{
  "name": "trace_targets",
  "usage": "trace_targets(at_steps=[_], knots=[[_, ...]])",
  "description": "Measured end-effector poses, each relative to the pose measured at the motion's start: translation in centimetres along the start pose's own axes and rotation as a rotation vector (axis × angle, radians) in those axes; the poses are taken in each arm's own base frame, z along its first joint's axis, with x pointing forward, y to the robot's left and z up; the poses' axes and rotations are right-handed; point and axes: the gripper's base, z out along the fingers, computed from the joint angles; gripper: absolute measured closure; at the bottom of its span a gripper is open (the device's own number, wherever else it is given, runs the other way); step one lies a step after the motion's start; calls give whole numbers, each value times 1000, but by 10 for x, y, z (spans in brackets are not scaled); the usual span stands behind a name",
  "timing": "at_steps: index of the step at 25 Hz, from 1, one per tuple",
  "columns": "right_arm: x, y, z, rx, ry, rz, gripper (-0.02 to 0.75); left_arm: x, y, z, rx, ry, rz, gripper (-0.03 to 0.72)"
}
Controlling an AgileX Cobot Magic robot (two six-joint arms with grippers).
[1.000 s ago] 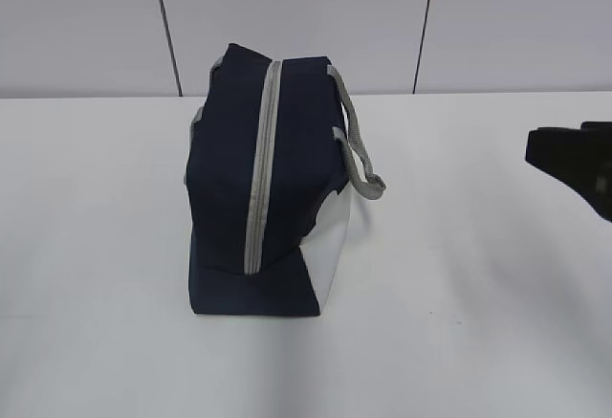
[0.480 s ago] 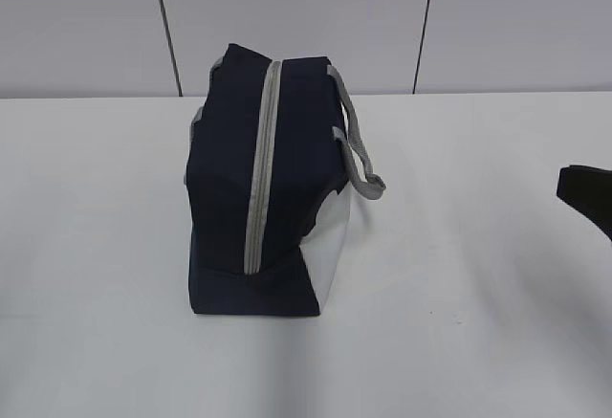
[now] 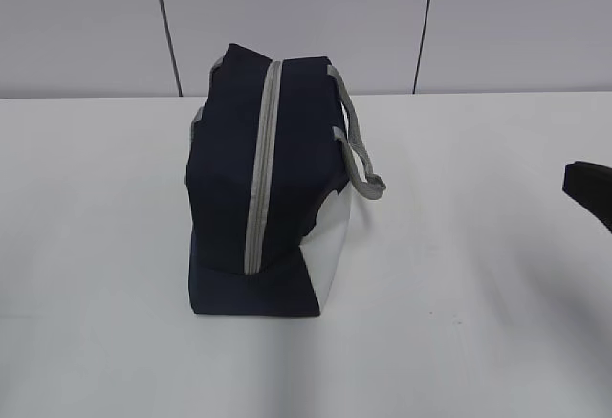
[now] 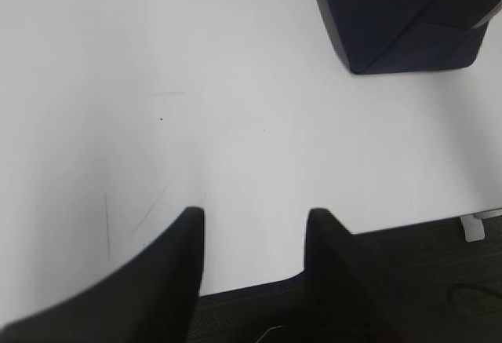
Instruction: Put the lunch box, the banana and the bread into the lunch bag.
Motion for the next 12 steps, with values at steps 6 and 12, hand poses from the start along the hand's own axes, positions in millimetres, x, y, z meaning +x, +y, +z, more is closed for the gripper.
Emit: trace_targets(at_steps=[6, 12], knots=[[8, -9, -1, 112, 85, 33, 296, 0, 0, 0, 0, 0, 0, 398], [4, -7, -9, 91, 168, -6, 297, 0, 0, 0, 0, 1, 0, 405]])
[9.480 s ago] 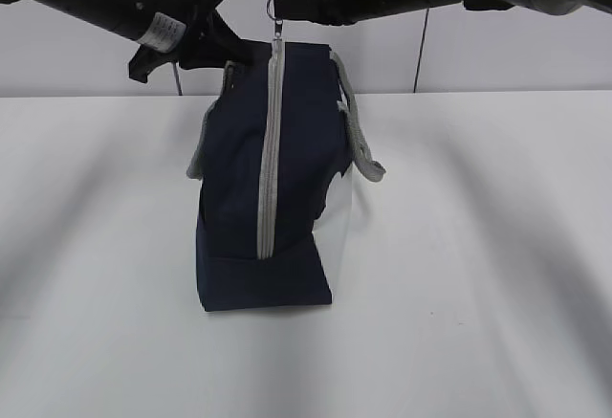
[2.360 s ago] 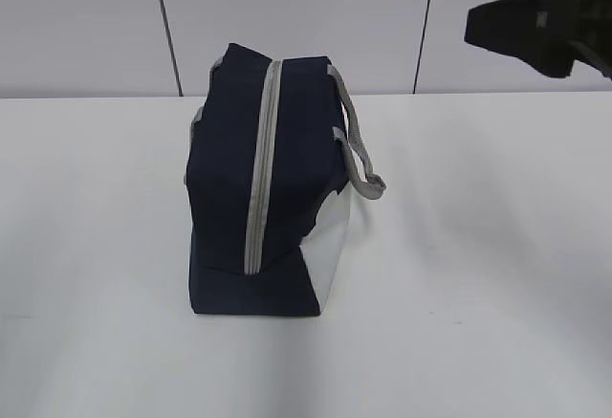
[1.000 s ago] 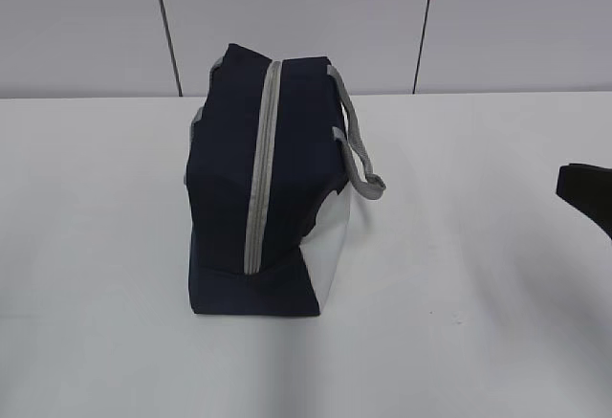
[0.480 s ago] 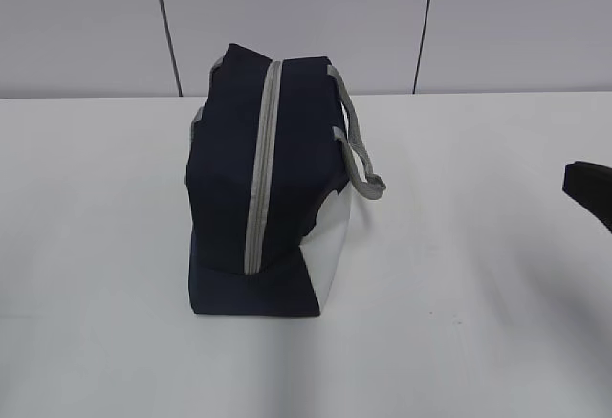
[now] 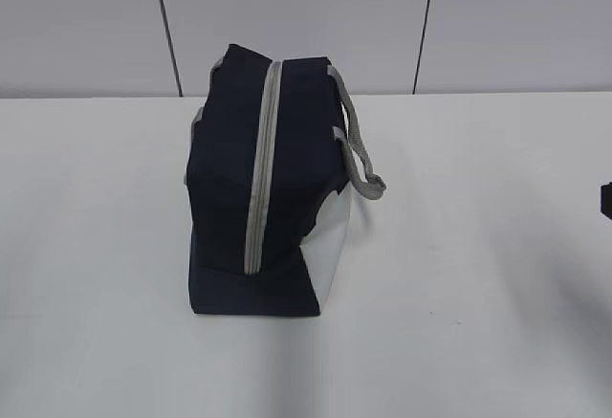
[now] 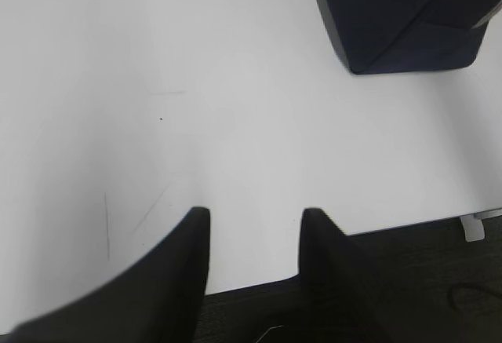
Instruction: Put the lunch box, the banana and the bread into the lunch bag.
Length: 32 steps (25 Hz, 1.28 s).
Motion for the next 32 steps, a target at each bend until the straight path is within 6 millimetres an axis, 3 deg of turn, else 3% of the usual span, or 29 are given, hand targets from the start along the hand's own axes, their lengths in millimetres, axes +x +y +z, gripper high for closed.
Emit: trace_targets(at_steps=[6, 17, 32], knots=[[-11, 2, -16, -46, 19, -77, 297, 0, 0, 0, 0, 0, 0, 439], [-9, 0, -44, -68, 180, -74, 297, 0, 0, 0, -1, 0, 0, 446], [40, 1, -123, 13, 322, 93, 297, 0, 0, 0, -1, 0, 0, 450]])
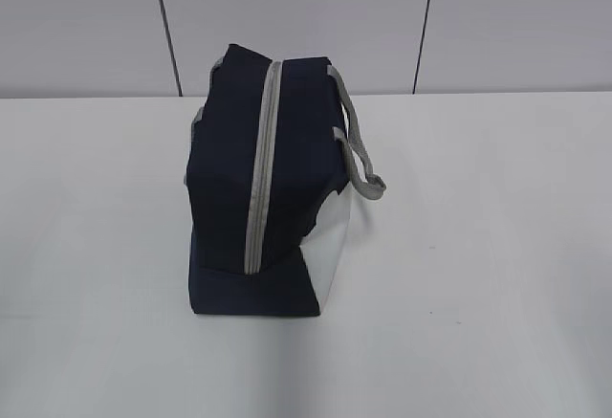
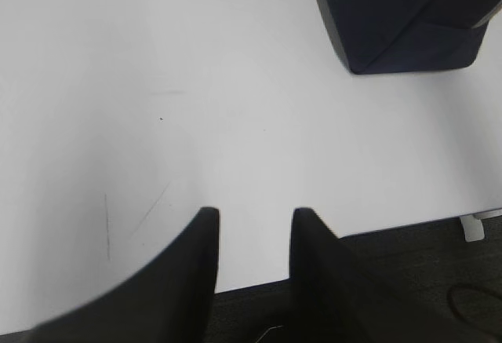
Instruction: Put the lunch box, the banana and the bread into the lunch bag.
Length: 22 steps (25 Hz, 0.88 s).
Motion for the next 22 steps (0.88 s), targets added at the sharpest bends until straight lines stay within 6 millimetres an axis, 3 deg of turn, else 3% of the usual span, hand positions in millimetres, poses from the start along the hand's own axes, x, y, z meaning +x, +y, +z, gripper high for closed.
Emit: trace_targets(at_steps=[6, 22], knots=[[16, -3, -15, 65, -92, 3, 297, 0, 0, 0, 0, 0, 0, 450], [33, -1, -20, 90, -271, 3, 297, 0, 0, 0, 0, -1, 0, 453]])
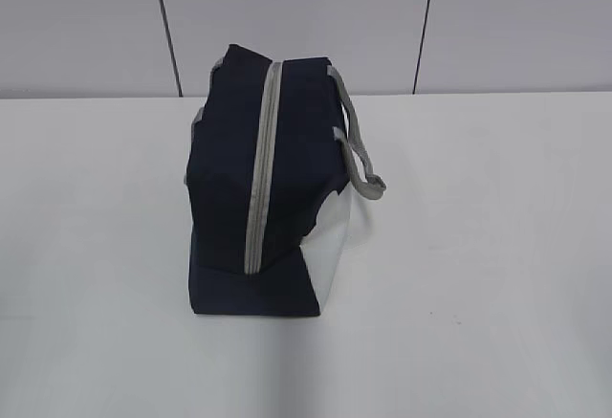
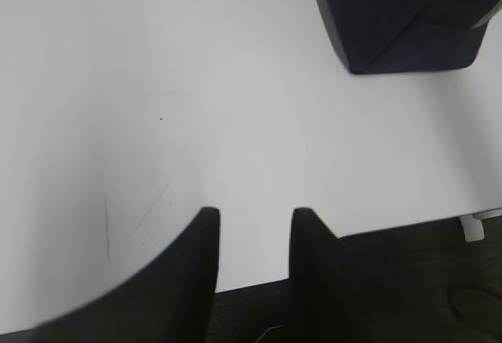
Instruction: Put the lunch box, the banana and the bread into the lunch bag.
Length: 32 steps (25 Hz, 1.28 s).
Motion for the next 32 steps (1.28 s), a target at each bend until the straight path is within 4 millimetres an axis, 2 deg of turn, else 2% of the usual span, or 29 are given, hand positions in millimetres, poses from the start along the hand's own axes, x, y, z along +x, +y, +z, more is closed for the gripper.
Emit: trace_targets(at_steps=[32], knots=[[0, 0, 0, 0, -2, 3, 300, 2, 0, -4, -1, -28, 0, 453]])
